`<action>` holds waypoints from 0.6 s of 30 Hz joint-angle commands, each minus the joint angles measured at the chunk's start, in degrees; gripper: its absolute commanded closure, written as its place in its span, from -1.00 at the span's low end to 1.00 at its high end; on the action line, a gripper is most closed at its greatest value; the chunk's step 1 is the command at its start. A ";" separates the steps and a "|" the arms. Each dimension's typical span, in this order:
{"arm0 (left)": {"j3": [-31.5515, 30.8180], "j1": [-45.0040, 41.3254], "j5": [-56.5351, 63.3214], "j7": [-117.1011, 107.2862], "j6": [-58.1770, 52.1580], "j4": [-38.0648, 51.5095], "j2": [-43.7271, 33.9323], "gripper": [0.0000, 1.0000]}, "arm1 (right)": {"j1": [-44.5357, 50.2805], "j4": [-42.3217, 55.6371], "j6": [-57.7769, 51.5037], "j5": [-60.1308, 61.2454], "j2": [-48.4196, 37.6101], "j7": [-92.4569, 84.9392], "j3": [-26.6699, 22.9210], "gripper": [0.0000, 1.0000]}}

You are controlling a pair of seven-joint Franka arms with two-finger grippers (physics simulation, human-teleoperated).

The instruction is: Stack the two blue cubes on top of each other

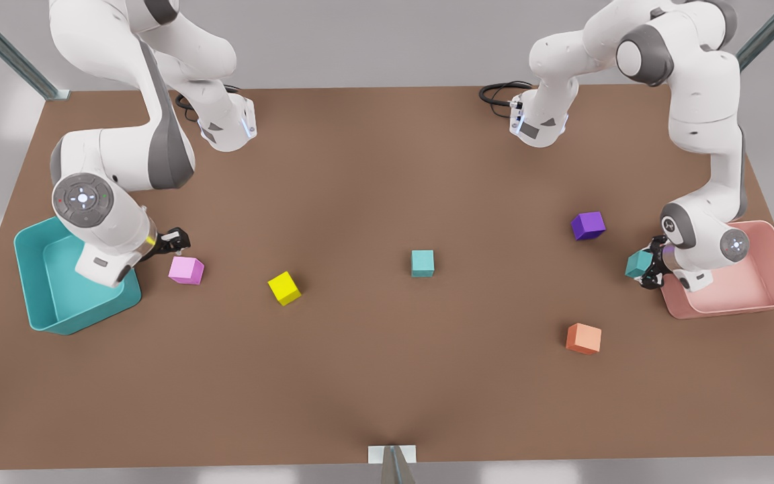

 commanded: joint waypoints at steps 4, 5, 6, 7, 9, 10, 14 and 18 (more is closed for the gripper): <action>-0.01 0.28 -0.73 0.50 0.66 0.02 0.75 -1.00 | 0.02 0.03 0.00 0.15 -0.04 -5.73 0.07 -1.00; -0.01 0.19 -0.82 0.59 0.66 0.02 0.75 -0.86 | 0.02 0.03 -0.09 0.06 -0.04 -5.73 0.07 -1.00; -0.01 0.19 -0.82 0.59 0.58 0.02 0.84 -0.73 | 0.02 0.03 -0.09 0.06 -0.04 -5.73 0.07 -1.00; -0.01 0.19 -0.82 0.50 0.58 -0.06 0.93 -0.48 | 0.02 0.11 -0.09 0.06 -0.04 -5.73 0.07 -1.00; -0.01 0.19 -0.82 0.50 0.58 0.02 0.84 -0.25 | 0.02 0.12 -0.09 -0.03 -0.13 -5.73 0.07 -1.00; -0.01 0.10 -0.82 0.50 0.05 -0.06 0.40 -0.24 | -0.07 0.03 0.00 0.06 -0.04 -5.73 0.07 -1.00; -0.54 -0.16 -1.17 0.32 -2.58 0.02 -2.41 -0.08 | -0.07 0.03 0.00 0.06 0.04 -5.73 0.07 -1.00; -3.70 -4.64 -1.26 -5.46 -11.81 0.02 -8.38 -0.10 | 0.02 0.03 0.00 0.15 0.57 -5.64 0.07 -1.00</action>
